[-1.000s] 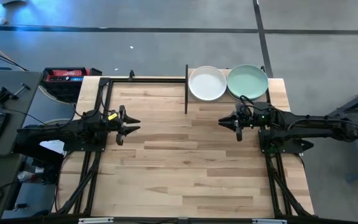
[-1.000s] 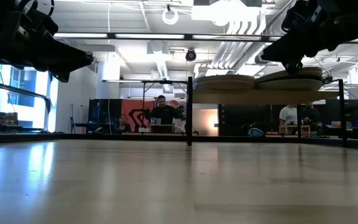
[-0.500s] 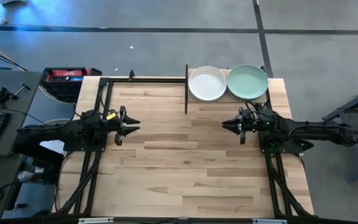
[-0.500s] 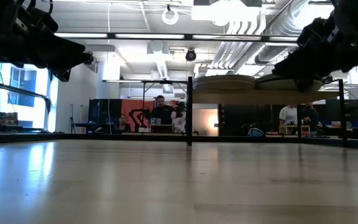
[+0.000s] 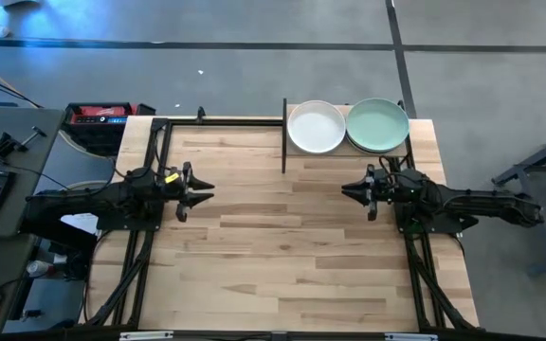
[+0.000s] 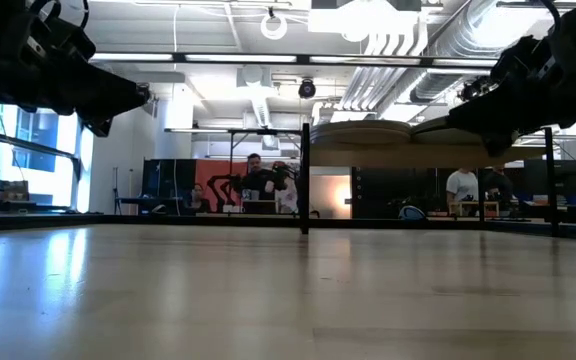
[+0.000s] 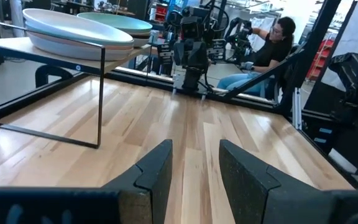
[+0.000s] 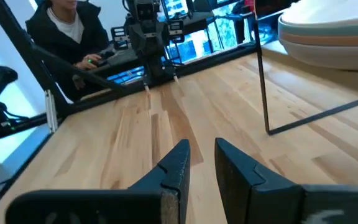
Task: Place and stack plates onto a shelf
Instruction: Return to Home Position
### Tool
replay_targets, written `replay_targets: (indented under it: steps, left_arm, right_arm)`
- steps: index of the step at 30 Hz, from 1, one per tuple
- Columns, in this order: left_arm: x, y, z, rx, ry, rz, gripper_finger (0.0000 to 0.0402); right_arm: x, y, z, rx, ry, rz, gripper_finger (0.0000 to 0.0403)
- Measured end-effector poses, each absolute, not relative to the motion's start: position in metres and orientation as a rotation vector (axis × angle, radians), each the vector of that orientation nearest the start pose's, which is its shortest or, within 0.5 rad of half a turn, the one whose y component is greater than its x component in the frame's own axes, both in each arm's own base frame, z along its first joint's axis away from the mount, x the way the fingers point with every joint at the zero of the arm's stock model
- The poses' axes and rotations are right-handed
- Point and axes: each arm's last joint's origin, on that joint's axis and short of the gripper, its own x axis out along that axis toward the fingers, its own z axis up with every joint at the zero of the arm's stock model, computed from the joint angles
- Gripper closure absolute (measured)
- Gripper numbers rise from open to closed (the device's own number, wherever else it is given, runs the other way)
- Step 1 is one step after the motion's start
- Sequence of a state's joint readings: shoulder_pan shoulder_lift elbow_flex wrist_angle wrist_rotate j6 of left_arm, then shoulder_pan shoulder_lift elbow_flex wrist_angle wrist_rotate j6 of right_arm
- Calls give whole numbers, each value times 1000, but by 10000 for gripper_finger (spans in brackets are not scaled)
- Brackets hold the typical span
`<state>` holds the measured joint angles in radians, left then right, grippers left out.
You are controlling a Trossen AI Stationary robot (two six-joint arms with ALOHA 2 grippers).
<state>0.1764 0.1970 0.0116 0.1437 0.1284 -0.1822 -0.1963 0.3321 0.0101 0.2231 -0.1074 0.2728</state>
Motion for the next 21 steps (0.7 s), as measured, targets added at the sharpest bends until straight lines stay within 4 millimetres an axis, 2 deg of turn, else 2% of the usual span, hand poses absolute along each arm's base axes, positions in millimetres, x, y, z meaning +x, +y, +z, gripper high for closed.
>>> replay_targets:
  steps: [9, 17, 21]
  left_arm:
    - [108, 16, 158, -191, 108, 66, 282]
    - [108, 16, 158, -49, 118, 72, 282]
    - [108, 16, 157, -92, 120, 74, 282]
  right_arm:
    - [115, -20, 151, 259, 172, -108, 345]
    - [115, -20, 149, 266, 199, -113, 345]
    - [114, -19, 146, 270, 227, -116, 345]
